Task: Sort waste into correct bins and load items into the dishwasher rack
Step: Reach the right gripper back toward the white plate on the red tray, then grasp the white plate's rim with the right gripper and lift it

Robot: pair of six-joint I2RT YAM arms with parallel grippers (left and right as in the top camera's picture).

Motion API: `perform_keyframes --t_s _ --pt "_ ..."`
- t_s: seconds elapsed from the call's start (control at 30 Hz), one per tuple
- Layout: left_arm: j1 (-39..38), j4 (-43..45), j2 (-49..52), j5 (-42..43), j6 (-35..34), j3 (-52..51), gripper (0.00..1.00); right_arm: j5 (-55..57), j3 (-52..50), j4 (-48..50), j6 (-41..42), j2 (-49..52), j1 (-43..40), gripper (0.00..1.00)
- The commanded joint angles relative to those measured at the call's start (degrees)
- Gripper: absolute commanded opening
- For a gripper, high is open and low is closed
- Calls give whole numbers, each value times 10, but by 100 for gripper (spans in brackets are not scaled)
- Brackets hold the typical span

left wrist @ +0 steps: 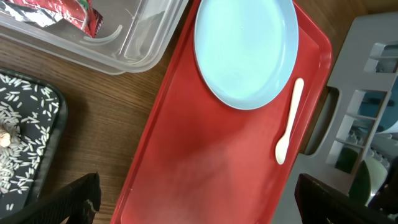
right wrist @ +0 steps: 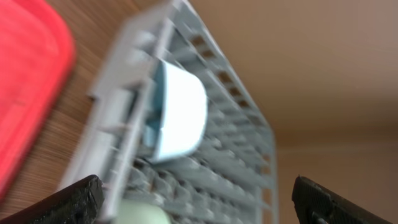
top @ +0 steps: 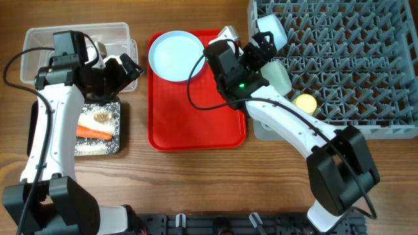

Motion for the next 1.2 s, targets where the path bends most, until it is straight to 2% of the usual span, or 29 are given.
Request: perform_keyframes --t_s 0.0,0.17,0.4,0.47,0.83,1.17 --pt "2 1 -7 1 1 4 100 -166 36 -12 63 -61 1 100" --pt "2 1 -7 1 1 4 100 -388 37 -47 231 -84 0 100" --pt "2 1 -7 1 1 4 100 -613 37 -123 360 -85 0 100" --pt "2 1 -7 1 1 4 100 -673 37 -123 362 -85 -1 100" --pt "2 1 -7 1 1 4 100 -638 97 -117 441 -54 -35 100" --pt "2 1 -7 1 1 4 100 -676 196 -92 510 154 -50 100"
